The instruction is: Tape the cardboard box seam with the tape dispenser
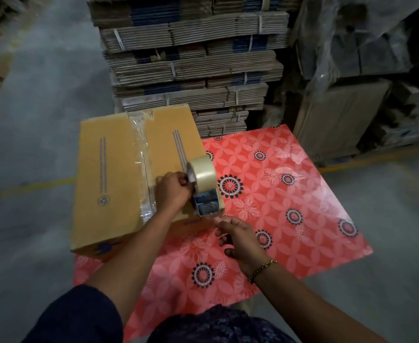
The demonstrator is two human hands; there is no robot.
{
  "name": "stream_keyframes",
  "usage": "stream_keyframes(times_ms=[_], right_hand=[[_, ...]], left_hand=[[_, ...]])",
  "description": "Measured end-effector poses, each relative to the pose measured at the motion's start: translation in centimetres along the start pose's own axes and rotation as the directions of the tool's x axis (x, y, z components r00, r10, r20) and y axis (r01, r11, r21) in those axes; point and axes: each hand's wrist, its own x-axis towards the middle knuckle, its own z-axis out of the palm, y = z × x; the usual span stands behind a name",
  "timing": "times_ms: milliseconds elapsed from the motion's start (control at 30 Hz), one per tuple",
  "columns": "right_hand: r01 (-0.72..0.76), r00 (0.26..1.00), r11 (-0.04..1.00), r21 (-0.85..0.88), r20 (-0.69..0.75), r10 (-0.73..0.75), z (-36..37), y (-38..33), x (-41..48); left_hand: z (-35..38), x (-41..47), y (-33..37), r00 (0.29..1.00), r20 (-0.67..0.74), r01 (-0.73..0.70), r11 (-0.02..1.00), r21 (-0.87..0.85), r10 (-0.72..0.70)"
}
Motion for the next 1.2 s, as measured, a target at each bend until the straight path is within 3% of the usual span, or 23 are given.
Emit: stream_keyframes(times_ms=[67,133,267,333,433,500,900,1067,1133,1200], right_hand=[[-0.008,1.000,1.000,0.002,0.014,0.008,0.2,0.3,0.1],[-0.019,1.000,1.000,0.005,0.019,0.018,0.2,0.6,0.2],[-0.028,0.999,0.999,0.028,0.027,0.027,0.1,0.8,0.3],[-0.028,0.999,0.999,0.038,0.042,0.026,0.1,0.7,0.4],[-0.023,0.998,0.999,0.031,0.064,0.021,0.2,0.5,0.4],[-0.020,0.998,1.000,0.021,0.068,0.018,0.1,0.4,0.6],[-0.043,0.991,0.998,0.036,0.129,0.038,-0.6,0.0,0.8],[-0.077,0.963,0.996,-0.053,0.255,0.088,-0.8,-0.5,0.4],[-0.016,0.968,0.993,-0.116,0.248,0.045,-1.4,-0.5,0.3],[0.125,0.983,0.971,-0.206,0.159,-0.093,-2.5,-0.1,0.6]], left_hand=[[0.2,-0.3,-1.1,0.994,-0.054,-0.082,0.979,0.188,0.093],[0.4,-0.5,-1.3,0.986,-0.095,-0.114,0.969,0.219,0.138],[0.0,-1.9,-1.4,0.980,-0.182,-0.070,0.996,0.056,0.079],[-0.3,-4.2,-2.2,0.950,-0.261,-0.175,0.984,0.013,0.173],[-0.1,-9.2,-3.2,0.899,-0.195,-0.386,0.920,0.072,0.392],[0.4,-11.3,-3.5,0.887,-0.111,-0.442,0.894,0.076,0.448],[1.7,-11.4,-2.6,0.873,-0.144,-0.456,0.885,0.093,0.465],[1.4,-11.0,-2.0,0.864,-0.157,-0.478,0.877,0.041,0.478],[1.4,-10.9,-2.0,0.871,-0.154,-0.470,0.883,0.019,0.467],[1.4,-11.0,-2.2,0.877,-0.149,-0.460,0.888,0.014,0.457]])
